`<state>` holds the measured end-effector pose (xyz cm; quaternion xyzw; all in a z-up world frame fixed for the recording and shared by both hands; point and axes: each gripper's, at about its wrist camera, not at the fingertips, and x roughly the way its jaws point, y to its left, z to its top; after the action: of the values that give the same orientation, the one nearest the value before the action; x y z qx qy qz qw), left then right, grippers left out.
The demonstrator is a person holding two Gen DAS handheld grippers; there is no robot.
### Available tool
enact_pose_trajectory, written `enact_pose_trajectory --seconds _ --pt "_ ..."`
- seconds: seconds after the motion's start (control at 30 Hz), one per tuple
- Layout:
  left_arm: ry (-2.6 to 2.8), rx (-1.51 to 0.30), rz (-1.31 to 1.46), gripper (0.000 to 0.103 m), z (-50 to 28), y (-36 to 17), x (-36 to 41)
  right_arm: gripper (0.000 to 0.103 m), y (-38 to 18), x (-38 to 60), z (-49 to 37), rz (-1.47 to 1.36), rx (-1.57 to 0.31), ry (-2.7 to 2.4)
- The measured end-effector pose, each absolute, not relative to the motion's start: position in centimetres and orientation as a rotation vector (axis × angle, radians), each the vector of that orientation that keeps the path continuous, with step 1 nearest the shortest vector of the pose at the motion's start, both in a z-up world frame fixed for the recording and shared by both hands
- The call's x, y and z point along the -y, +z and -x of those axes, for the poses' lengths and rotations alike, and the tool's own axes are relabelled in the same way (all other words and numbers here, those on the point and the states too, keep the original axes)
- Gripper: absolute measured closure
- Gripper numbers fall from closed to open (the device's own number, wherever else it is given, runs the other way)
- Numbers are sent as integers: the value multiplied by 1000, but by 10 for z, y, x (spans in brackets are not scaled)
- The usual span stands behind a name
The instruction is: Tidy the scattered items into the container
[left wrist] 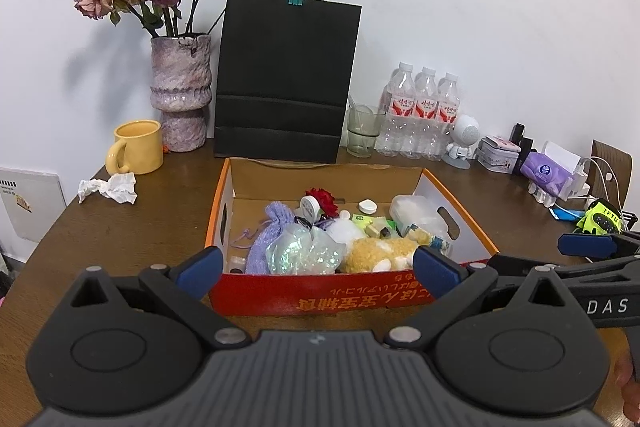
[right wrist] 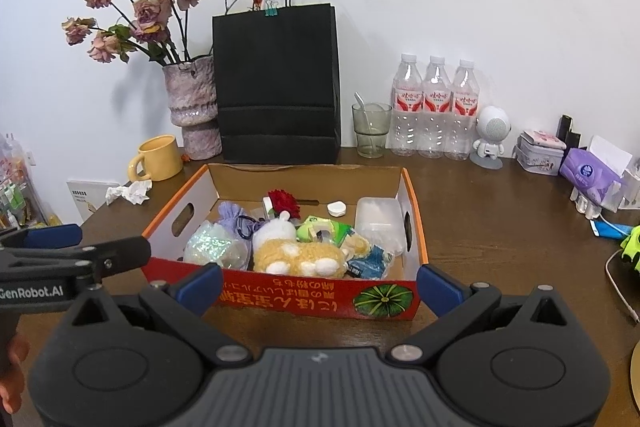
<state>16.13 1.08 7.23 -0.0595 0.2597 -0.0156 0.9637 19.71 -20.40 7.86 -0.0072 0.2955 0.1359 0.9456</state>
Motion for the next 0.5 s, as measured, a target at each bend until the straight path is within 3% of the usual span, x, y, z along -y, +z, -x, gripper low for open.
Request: enact_pose_trajectory --seconds 0.5 --pt "-50 -549 117 0 -150 66 -5 0 69 206 -190 13 -645 258"
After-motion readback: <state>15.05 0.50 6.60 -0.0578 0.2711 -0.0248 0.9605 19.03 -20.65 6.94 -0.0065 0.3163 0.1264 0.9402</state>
